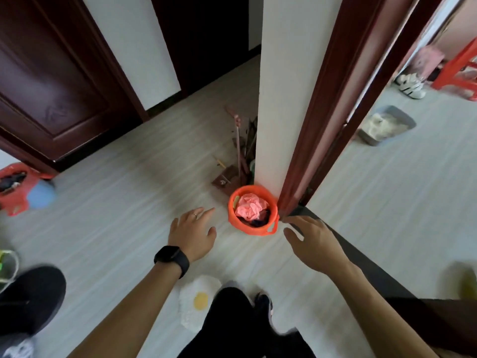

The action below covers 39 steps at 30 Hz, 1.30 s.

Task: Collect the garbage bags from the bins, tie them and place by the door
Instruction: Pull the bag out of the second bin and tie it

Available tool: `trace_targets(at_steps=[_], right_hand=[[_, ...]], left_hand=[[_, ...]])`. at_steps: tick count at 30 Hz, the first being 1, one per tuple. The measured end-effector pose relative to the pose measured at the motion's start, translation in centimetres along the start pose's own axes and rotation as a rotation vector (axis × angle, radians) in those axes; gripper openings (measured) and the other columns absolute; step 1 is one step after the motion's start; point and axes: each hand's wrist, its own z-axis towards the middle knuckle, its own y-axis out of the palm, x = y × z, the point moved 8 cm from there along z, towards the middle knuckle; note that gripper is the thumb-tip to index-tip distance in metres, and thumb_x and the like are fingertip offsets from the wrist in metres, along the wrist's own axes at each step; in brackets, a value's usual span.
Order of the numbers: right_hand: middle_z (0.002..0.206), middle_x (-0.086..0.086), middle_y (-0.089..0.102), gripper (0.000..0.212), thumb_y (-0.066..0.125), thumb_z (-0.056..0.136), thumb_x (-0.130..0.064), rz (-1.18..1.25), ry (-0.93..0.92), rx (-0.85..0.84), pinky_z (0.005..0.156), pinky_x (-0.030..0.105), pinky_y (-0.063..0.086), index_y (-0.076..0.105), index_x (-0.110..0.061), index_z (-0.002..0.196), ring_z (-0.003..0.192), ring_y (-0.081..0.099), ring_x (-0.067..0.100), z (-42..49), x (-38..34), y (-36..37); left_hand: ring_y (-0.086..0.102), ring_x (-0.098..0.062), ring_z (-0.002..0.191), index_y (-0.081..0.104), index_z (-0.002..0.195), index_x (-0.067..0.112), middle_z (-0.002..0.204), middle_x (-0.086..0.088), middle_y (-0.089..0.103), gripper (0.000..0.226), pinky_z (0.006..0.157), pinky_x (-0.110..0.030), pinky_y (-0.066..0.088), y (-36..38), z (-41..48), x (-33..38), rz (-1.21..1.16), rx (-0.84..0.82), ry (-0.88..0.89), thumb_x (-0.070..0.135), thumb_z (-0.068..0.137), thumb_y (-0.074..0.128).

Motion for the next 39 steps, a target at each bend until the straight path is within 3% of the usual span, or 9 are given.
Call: trace_targets(at_steps=[7, 13, 17, 22, 28, 33, 37, 39], right_hand=[[0.133, -0.010, 0.063, 0.034, 0.051, 0.098, -0.040, 0.010, 0.119, 0.007, 0.097, 0.042, 0.050, 0.059, -0.035, 0.131, 0.120, 0.056, 0.023, 8.7, 0.6, 0.4], [0.130, -0.011, 0.064, 0.031, 0.051, 0.098, -0.038, 0.015, 0.301, 0.047, 0.094, 0.033, 0.049, 0.058, -0.040, 0.129, 0.116, 0.058, 0.020, 14.7, 1.8, 2.4], [0.134, -0.009, 0.061, 0.033, 0.051, 0.098, -0.041, 0.102, 0.517, 0.072, 0.098, 0.033, 0.046, 0.053, -0.044, 0.132, 0.119, 0.056, 0.019, 17.0, 3.3, 7.2], [0.139, -0.004, 0.057, 0.037, 0.049, 0.099, -0.041, 0.186, 0.653, -0.028, 0.100, 0.034, 0.045, 0.052, -0.041, 0.136, 0.124, 0.053, 0.021, 21.1, 5.8, 14.3], [0.126, 0.005, 0.065, 0.034, 0.052, 0.099, -0.037, 0.350, 0.741, 0.026, 0.092, 0.036, 0.050, 0.057, -0.032, 0.133, 0.110, 0.064, 0.025, 28.3, 13.7, 24.8], [0.142, 0.016, 0.054, 0.052, 0.036, 0.101, -0.054, 0.641, 0.977, 0.214, 0.105, 0.042, 0.044, 0.041, -0.029, 0.146, 0.126, 0.056, 0.029, 33.0, 24.7, 38.3], [0.156, 0.014, 0.037, 0.065, 0.033, 0.099, -0.060, 0.675, 0.966, 0.391, 0.116, 0.046, 0.032, 0.025, -0.028, 0.155, 0.141, 0.039, 0.029, 36.6, 31.7, 45.6], [0.155, 0.010, 0.040, 0.066, 0.032, 0.098, -0.062, 0.743, 0.948, 0.491, 0.115, 0.045, 0.034, 0.032, -0.024, 0.152, 0.139, 0.042, 0.025, 38.3, 34.9, 48.0]], left_hand=[[0.037, -0.023, 0.139, 0.037, 0.148, 0.036, 0.153, 0.002, 0.041, 0.056, 0.110, -0.043, 0.034, -1.1, 12.3, 0.2, 0.002, -0.096, 0.084, 0.040, 0.093, 0.047], [0.040, -0.023, 0.137, 0.036, 0.146, 0.039, 0.151, 0.003, 0.042, 0.055, 0.110, -0.041, 0.035, 1.8, 24.4, -0.6, 0.068, -0.301, 0.200, 0.042, 0.091, 0.044], [0.043, -0.022, 0.133, 0.039, 0.144, 0.039, 0.148, 0.007, 0.044, 0.056, 0.107, -0.040, 0.037, 5.8, 31.2, -2.3, 0.141, -0.429, 0.298, 0.045, 0.089, 0.043], [0.043, -0.023, 0.134, 0.039, 0.144, 0.038, 0.148, 0.005, 0.045, 0.055, 0.107, -0.040, 0.038, 11.3, 38.0, -4.8, 0.168, -0.506, 0.323, 0.042, 0.090, 0.046], [0.046, -0.025, 0.130, 0.038, 0.145, 0.036, 0.144, 0.000, 0.048, 0.053, 0.104, -0.040, 0.042, 21.8, 45.6, -6.6, 0.120, -0.438, 0.323, 0.041, 0.092, 0.047], [0.041, -0.029, 0.136, 0.027, 0.150, 0.034, 0.154, -0.006, 0.037, 0.058, 0.108, -0.040, 0.037, 35.0, 51.1, -8.8, 0.047, -0.341, 0.345, 0.040, 0.096, 0.046], [0.037, -0.038, 0.138, 0.029, 0.153, 0.024, 0.156, -0.018, 0.032, 0.061, 0.111, -0.047, 0.036, 42.9, 55.1, -8.6, 0.006, -0.198, 0.414, 0.041, 0.097, 0.048], [0.034, -0.039, 0.141, 0.030, 0.153, 0.020, 0.157, -0.020, 0.027, 0.063, 0.112, -0.051, 0.034, 45.7, 56.8, -7.8, 0.005, -0.120, 0.510, 0.041, 0.096, 0.047]])
